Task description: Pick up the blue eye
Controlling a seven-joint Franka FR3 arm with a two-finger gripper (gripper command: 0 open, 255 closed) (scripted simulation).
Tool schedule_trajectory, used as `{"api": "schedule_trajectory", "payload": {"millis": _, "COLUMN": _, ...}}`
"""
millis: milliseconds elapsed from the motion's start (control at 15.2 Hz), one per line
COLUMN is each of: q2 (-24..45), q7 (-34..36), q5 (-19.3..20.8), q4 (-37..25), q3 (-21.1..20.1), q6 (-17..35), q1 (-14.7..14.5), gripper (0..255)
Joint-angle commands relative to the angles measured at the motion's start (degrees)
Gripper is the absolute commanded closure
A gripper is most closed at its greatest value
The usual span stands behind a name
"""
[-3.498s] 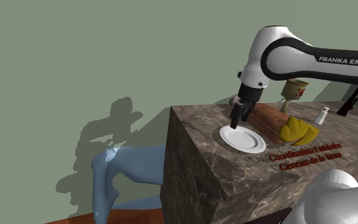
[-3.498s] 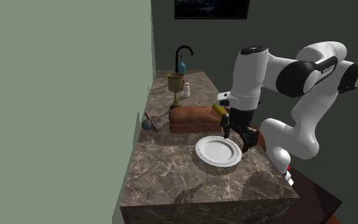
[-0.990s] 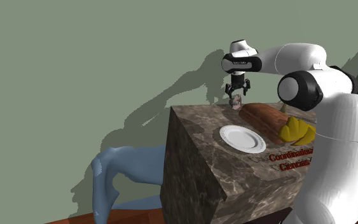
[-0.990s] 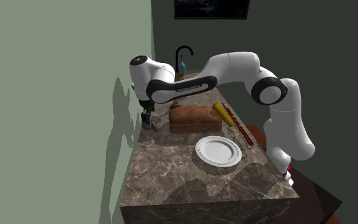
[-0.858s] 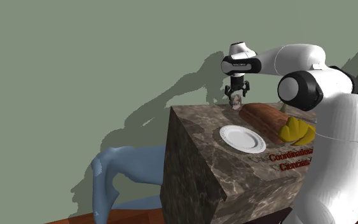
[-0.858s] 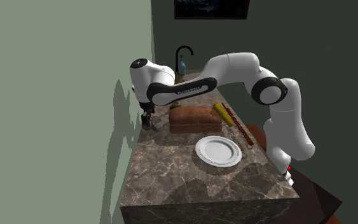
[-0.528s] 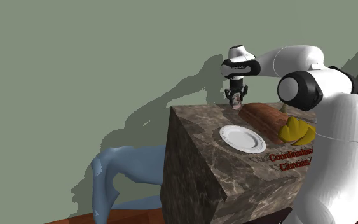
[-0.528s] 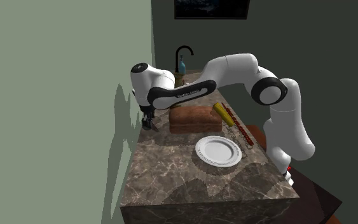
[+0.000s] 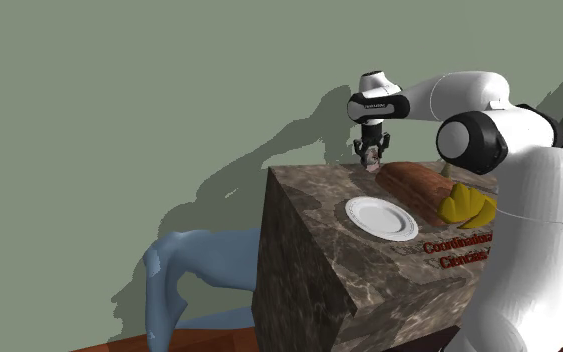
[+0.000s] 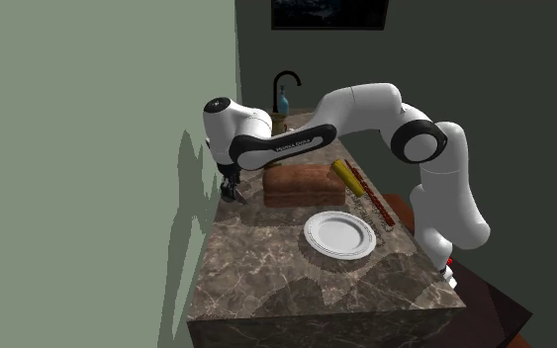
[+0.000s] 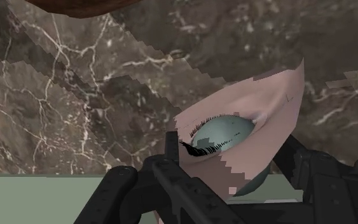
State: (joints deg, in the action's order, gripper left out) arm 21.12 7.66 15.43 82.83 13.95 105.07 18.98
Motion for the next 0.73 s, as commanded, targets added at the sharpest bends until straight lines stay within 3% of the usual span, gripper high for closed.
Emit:
{"api": "schedule_trajectory", "payload": {"millis": 0, "q2": 0.1, "q7": 0.0, "q5": 0.0, "q4": 0.1, "q3": 0.0, "q6": -0.1, "q1": 0.0, "gripper": 255}}
{"api": "schedule_trajectory", "payload": {"millis": 660, "q2": 0.6, "q7": -2.3, "q5": -0.6, "q4": -8.1, "q3": 0.1, "q6": -7.5, "q1": 0.2, "gripper": 255}}
